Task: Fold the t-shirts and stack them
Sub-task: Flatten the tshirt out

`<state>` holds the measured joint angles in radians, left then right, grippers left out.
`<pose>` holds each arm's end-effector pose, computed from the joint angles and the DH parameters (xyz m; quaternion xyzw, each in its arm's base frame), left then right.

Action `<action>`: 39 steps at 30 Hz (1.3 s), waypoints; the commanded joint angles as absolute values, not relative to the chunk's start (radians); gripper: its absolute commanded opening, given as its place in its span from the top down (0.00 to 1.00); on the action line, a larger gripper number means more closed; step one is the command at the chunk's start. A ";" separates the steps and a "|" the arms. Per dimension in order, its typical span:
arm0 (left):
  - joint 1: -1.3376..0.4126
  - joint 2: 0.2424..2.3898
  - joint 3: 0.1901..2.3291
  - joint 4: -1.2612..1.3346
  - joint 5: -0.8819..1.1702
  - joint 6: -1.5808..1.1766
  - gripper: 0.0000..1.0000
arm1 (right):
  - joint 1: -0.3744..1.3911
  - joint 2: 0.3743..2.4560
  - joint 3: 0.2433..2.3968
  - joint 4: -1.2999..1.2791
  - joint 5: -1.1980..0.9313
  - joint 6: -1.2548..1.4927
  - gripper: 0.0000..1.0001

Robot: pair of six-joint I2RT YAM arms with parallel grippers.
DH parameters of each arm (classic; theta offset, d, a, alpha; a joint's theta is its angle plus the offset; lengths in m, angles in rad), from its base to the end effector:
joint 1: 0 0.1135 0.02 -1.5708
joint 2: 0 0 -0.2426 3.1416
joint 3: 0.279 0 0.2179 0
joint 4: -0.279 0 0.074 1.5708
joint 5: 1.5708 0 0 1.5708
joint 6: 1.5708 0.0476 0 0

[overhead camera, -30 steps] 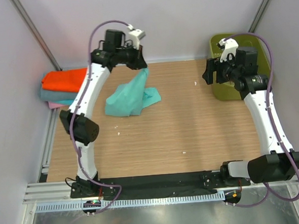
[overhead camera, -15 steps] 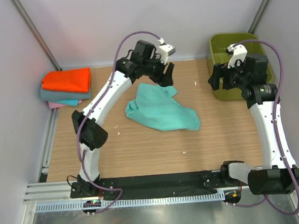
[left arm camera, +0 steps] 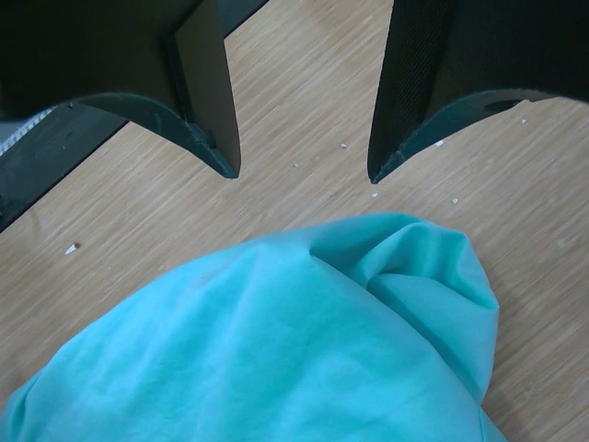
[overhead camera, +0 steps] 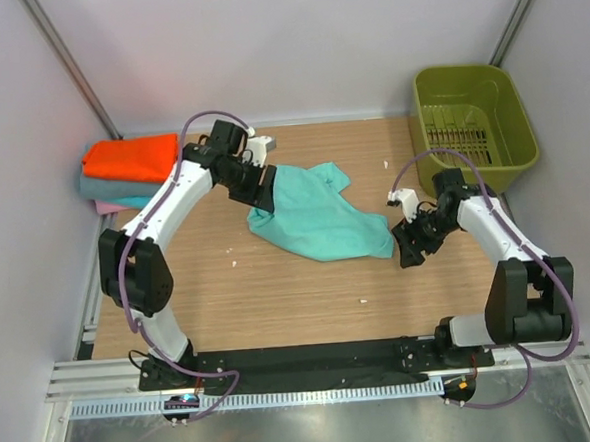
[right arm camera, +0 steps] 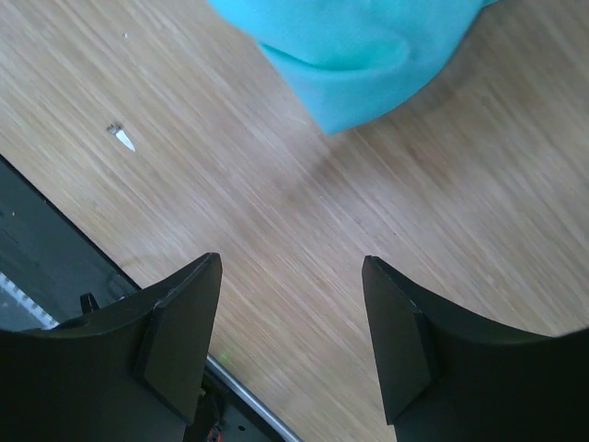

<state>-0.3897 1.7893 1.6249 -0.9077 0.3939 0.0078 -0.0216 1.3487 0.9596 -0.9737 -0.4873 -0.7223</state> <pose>0.3126 -0.1481 0.2717 0.2350 0.9221 -0.2321 0.2016 0.2075 0.0178 0.2126 -0.3548 0.8980 0.1869 0.1811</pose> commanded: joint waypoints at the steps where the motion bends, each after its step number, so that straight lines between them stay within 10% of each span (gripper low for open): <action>1: -0.396 1.712 1.614 -0.888 0.408 0.015 0.42 | -0.018 1.356 0.936 -0.925 -0.543 -0.813 0.31; 12: -0.357 1.784 1.592 -0.864 0.298 0.048 0.43 | -0.002 1.592 1.171 -0.704 -0.578 -0.645 0.30; 20: -0.315 2.061 1.949 -0.910 0.385 0.071 0.44 | 0.031 1.831 1.411 -0.654 -0.569 -0.506 0.29; 39: -0.318 2.516 2.367 -0.801 0.428 0.052 0.43 | 0.044 1.723 1.302 -0.617 -0.548 -0.374 0.28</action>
<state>-0.3103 2.5004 2.3177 -0.8352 0.3943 0.0582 0.0376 1.8057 1.3140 -0.6327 -0.5442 -0.3889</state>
